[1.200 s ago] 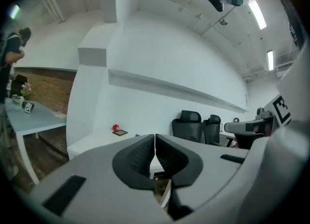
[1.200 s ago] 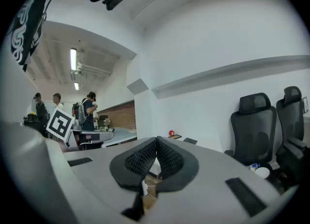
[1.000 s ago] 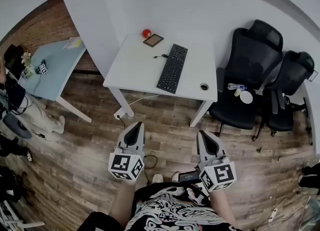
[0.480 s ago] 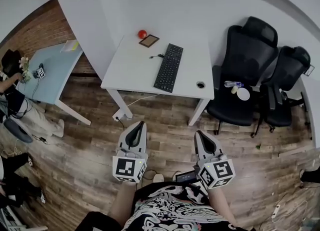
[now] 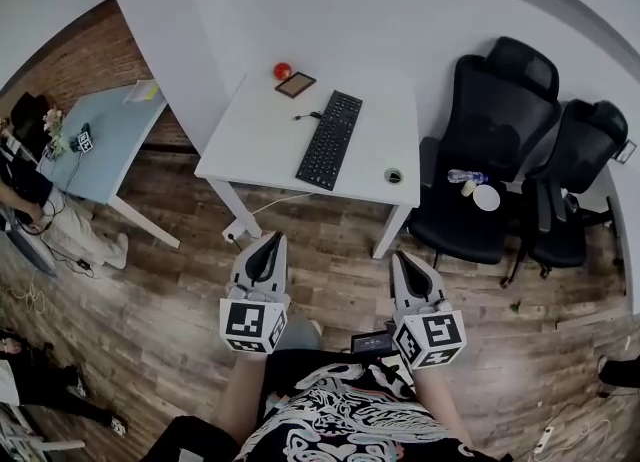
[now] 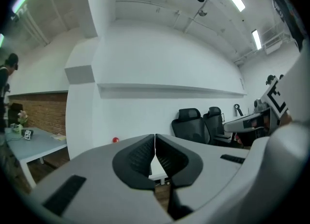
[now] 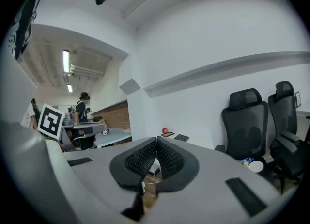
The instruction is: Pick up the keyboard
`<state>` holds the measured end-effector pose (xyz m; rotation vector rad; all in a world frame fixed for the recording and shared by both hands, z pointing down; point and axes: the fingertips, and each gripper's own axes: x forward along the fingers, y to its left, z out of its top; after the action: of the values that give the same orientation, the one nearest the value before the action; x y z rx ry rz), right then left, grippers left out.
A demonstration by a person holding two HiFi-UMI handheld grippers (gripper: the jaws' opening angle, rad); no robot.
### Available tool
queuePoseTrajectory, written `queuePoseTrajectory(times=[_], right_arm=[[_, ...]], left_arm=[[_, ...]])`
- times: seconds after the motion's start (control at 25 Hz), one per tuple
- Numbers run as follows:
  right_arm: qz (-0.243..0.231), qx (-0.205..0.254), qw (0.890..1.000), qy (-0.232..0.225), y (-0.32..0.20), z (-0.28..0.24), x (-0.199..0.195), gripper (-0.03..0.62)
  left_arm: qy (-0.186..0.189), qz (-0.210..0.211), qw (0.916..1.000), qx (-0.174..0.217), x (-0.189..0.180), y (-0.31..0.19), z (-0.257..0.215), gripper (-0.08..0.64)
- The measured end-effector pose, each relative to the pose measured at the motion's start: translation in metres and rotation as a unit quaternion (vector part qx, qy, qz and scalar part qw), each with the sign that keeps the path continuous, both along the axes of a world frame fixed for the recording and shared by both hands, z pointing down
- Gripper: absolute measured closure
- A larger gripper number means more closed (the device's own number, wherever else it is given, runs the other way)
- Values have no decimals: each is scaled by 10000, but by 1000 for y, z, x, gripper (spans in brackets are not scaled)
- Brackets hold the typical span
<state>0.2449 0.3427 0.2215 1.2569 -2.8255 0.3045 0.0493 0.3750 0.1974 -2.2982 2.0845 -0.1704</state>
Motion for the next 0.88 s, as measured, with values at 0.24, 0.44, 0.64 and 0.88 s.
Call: queuePoseTrajectory(times=[0.24,0.44,0.64,0.88], right_arm=[[64,56,10000,5,-54,9,-14,563],[289,56,9995,78,-131,21,-37,563],[430,-52,9990,117,-214,20,-79,563],[580,-475,9966,335,-308,46,-128,563]], left_arm=[[249,-54,9996,-106,-21,-55,17,540],[56,226,9997,-96,-47,-140,15,540],[-20,424,9990,-142,-90,-231,6,540],[-29,669,9959,-610,-130,-329,37,540]])
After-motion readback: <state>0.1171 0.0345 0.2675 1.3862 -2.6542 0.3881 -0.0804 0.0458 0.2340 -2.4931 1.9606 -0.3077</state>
